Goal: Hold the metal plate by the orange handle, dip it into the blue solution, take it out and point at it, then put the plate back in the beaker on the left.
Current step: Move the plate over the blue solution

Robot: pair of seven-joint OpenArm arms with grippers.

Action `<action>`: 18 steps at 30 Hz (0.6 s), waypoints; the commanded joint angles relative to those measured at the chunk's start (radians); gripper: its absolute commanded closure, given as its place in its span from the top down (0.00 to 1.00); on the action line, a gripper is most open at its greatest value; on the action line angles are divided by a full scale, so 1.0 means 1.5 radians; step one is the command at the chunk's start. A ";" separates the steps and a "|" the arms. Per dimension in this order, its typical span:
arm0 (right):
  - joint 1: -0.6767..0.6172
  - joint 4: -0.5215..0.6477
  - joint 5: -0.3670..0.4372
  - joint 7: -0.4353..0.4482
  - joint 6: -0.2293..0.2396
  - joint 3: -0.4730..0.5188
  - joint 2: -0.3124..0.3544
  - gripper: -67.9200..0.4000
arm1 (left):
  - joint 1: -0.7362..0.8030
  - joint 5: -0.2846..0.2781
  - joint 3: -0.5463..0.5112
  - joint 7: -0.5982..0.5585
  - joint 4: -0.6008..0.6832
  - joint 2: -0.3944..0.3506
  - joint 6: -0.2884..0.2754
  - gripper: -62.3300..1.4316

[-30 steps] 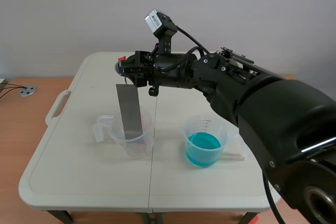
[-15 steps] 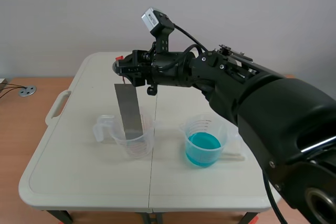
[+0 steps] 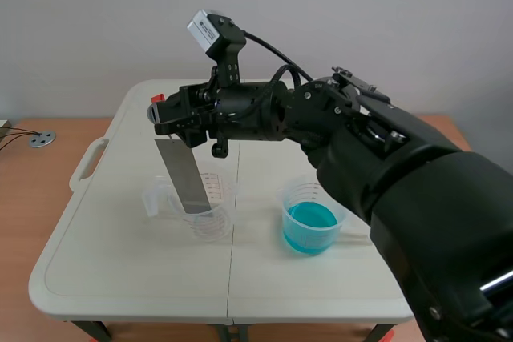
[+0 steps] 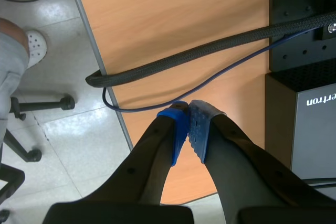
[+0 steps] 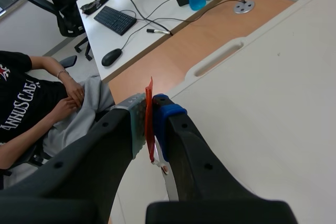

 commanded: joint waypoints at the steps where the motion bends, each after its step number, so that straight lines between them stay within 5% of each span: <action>1: 0.012 0.033 0.010 0.008 0.010 -0.001 0.016 0.02 | 0.005 -0.004 -0.001 -0.004 0.009 -0.002 -0.002 0.07; 18: -0.069 0.294 -0.021 -0.021 0.010 -0.001 0.096 0.02 | 0.007 -0.004 -0.018 -0.004 0.060 -0.034 -0.001 0.07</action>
